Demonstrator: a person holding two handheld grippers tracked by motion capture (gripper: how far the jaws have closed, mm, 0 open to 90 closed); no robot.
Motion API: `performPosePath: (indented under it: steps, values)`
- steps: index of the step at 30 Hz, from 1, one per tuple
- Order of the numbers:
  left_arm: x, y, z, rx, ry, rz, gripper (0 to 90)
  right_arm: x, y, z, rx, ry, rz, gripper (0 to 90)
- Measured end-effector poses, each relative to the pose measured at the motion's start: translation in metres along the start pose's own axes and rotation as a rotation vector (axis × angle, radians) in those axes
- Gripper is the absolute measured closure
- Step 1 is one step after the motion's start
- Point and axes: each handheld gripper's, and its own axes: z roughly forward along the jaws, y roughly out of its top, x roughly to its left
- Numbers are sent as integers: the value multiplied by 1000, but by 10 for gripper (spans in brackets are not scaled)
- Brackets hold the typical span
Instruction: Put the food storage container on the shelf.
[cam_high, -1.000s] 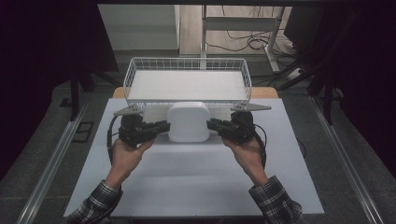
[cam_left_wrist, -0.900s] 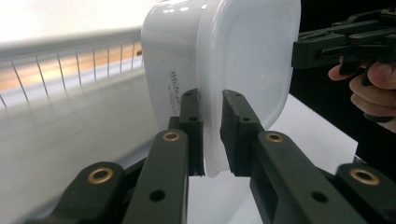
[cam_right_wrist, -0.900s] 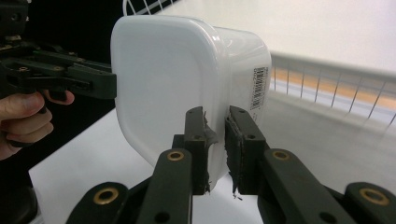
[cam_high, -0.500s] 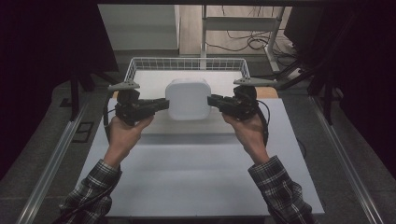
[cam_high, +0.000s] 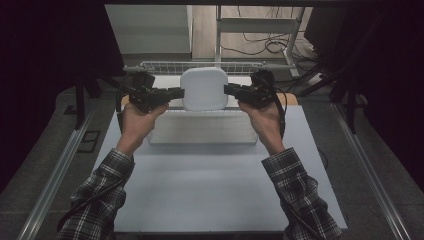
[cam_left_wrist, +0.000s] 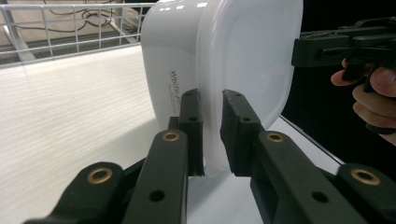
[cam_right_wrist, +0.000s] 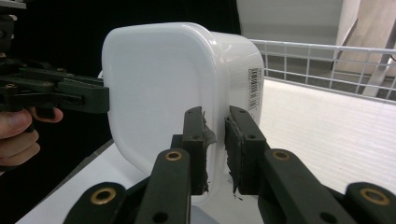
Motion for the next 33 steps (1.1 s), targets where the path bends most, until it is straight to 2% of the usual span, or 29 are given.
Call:
performPosePath:
  steps: [5, 9, 14, 19, 23, 29, 33]
  values:
    - [5, 3, 6, -4, 1, -9, 785, -6, 3, 7, 12, -12, 10, 766]
    - [10, 3, 10, -11, -21, -30, 749, -9, 5, 13, 33, -27, 19, 750]
    - [14, 4, 13, -24, -40, -46, 703, -11, 8, 19, 33, -39, 21, 718]
    - [15, 7, 16, -20, -29, -38, 653, -12, 11, 23, 35, -38, 35, 682]
    - [17, 9, 23, 15, 18, -24, 671, -14, 13, 28, 42, -55, 23, 662]
    - [25, 13, 27, 9, -9, -68, 683, -21, 16, 34, 51, -36, 51, 638]
    - [27, 18, 32, 16, 4, -72, 652, -25, 16, 38, 48, -32, 61, 605]
